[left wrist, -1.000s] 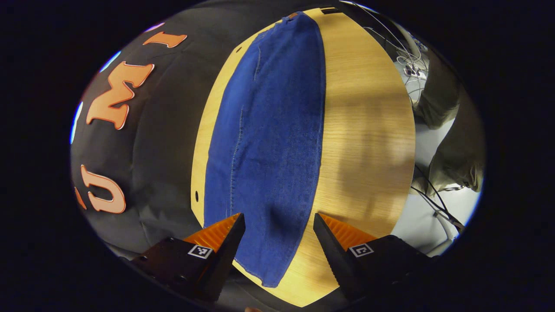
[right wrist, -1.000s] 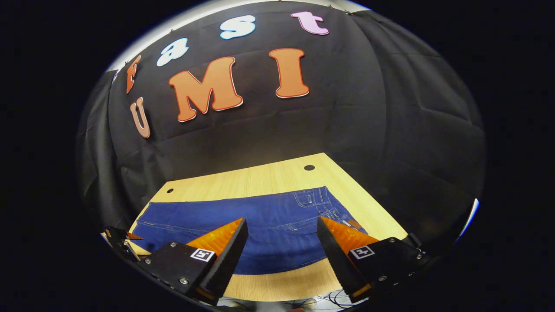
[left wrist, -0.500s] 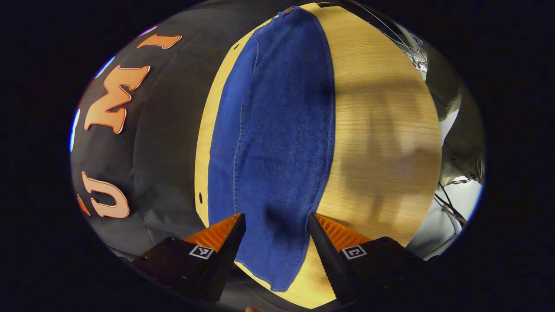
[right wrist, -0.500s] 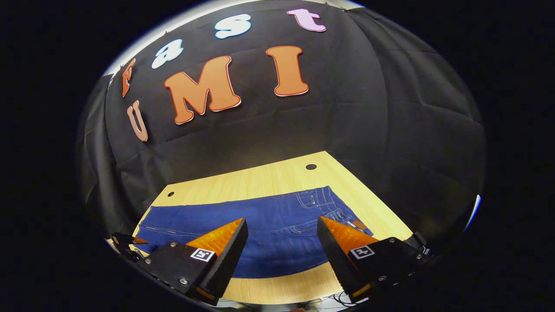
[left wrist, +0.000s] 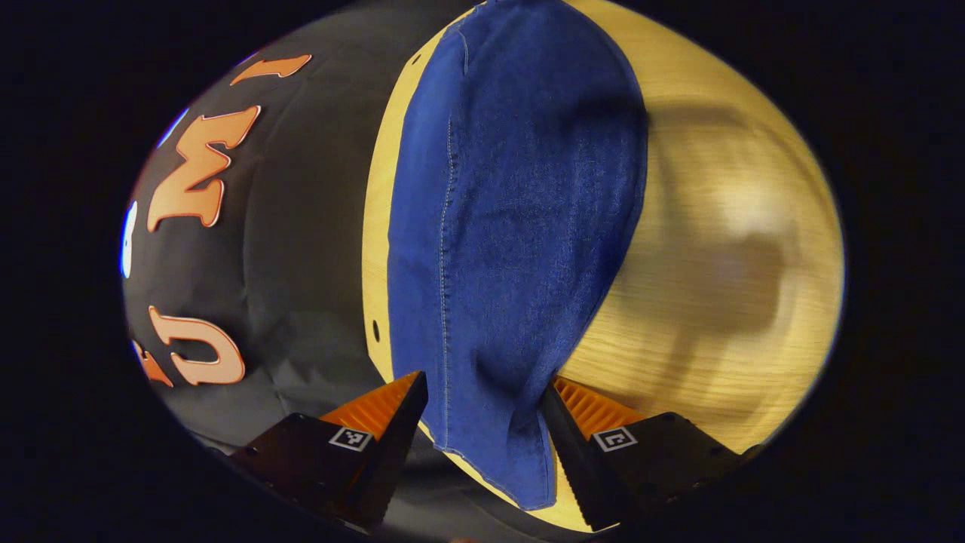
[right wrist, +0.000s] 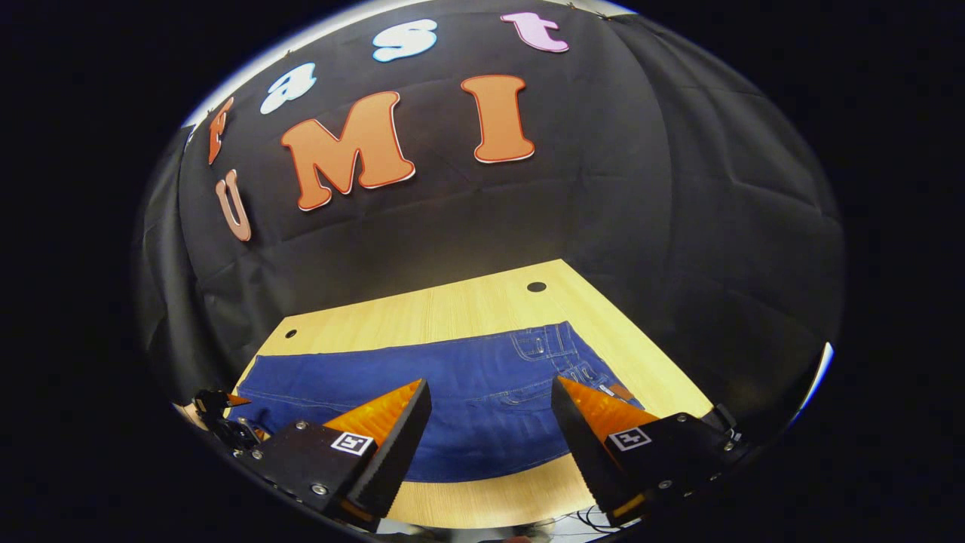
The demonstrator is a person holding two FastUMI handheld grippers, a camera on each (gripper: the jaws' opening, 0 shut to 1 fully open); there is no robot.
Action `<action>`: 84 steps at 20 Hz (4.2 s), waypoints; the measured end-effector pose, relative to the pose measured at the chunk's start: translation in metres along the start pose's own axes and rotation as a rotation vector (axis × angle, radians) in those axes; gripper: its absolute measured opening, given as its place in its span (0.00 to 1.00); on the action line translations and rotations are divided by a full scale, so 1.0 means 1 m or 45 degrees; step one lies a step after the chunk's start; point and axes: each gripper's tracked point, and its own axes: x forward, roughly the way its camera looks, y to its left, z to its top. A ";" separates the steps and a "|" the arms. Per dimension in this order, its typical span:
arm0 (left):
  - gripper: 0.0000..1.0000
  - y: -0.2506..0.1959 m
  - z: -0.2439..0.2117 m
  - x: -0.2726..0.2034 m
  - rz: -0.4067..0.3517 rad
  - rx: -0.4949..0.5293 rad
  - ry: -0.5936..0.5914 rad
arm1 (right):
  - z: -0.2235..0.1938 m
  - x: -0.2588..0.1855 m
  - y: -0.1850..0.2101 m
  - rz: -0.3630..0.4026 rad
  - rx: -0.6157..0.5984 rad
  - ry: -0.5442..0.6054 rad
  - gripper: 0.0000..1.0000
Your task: Grasp the waist and the cuffs of the jeans and fold them to make the two legs overlap; first hold the waist and fold one-third of the jeans toward the cuffs, then hold the cuffs and fold the remaining one-third in the same direction to finish folding.
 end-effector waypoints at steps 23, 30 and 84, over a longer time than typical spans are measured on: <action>0.06 -0.022 0.003 0.017 -0.184 -0.094 -0.052 | -0.156 0.061 -0.099 0.242 -2.306 0.323 0.98; 0.06 -0.024 0.003 0.017 -0.197 -0.105 -0.032 | -0.143 0.096 -0.095 0.248 -2.362 0.250 0.98; 1.00 0.266 0.075 0.199 -0.464 -0.864 -0.006 | 0.039 0.243 -0.038 0.134 -0.514 0.783 1.00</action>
